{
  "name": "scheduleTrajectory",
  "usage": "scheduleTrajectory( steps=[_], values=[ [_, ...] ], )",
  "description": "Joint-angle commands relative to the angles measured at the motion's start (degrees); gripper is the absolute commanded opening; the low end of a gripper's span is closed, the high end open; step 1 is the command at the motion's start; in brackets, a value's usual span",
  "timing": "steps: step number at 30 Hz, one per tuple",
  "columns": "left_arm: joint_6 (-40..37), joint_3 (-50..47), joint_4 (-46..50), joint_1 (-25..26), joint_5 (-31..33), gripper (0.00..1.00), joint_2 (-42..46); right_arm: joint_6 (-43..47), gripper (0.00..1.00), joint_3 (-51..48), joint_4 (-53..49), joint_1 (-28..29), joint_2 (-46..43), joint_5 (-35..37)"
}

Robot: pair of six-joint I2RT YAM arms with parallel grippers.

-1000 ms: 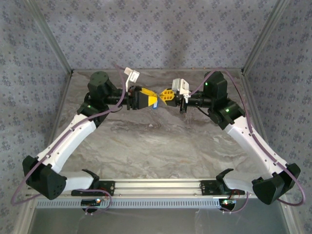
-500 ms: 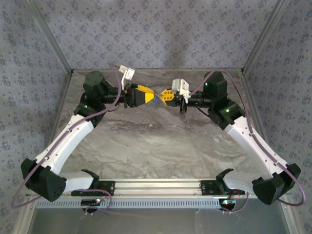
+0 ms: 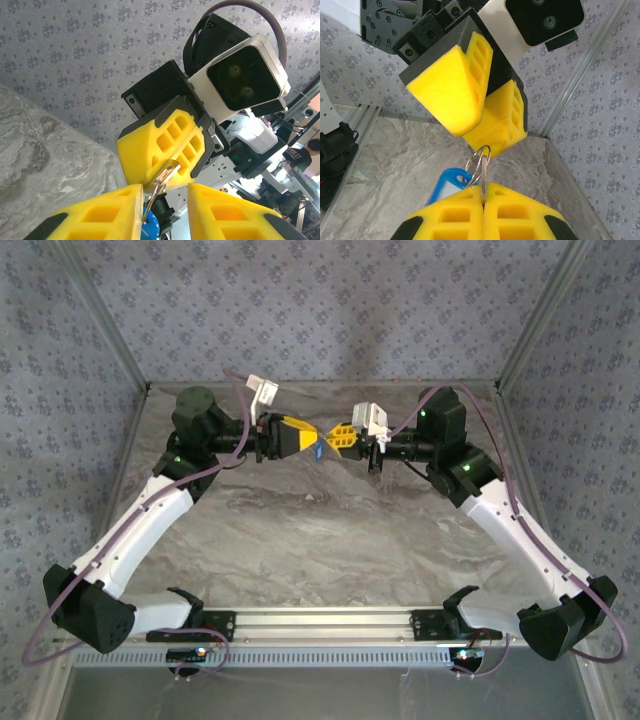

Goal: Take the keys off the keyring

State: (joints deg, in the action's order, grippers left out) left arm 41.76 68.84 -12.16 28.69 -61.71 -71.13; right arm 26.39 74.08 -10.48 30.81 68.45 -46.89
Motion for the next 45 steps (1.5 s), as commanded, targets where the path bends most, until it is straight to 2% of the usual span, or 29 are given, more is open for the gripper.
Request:
scheduleTrajectory(
  steps=[1, 11, 13, 16, 25, 35, 38, 39, 45],
  values=[
    [-0.86, -0.45, -1.62, 0.45, -1.18, 0.28, 0.38, 0.48, 0.0, 0.95, 0.2, 0.39, -0.8, 0.84],
    [-0.84, -0.87, -1.71, 0.49, -0.73, 0.09, 0.9, 0.47, 0.0, 0.97, 0.26, 0.33, -0.91, 1.11],
    [-0.84, -0.98, -1.87, 0.36, -0.43, 0.03, 1.07, 0.49, 0.0, 0.81, 0.34, 0.34, -1.02, 1.19],
    [-0.1, -1.49, -3.13, 0.15, 0.14, 0.0, 1.48, 0.34, 0.0, 0.36, 0.68, 0.36, -1.38, 1.19],
    [5.86, -5.0, -10.92, -2.29, 2.65, 0.0, 2.92, 0.21, 0.0, -2.19, 2.18, 0.37, -3.4, 0.41],
    [6.53, -5.7, -11.63, -2.5, 3.43, 0.0, 3.16, 0.24, 0.0, -2.02, 2.01, 0.68, -3.76, 2.14],
    [6.0, -5.82, -10.78, -2.5, 3.76, 0.12, 3.31, 0.47, 0.0, -1.6, 1.59, 0.66, -3.52, 2.33],
    [5.8, -5.9, -10.53, -2.56, 3.86, 0.21, 3.39, 0.43, 0.0, -1.49, 1.49, 0.66, -3.46, 2.42],
    [4.26, -5.65, -8.06, -2.67, 4.41, 0.3, 3.82, 0.47, 0.0, -1.16, 1.03, 0.69, -3.16, 2.51]
  ],
)
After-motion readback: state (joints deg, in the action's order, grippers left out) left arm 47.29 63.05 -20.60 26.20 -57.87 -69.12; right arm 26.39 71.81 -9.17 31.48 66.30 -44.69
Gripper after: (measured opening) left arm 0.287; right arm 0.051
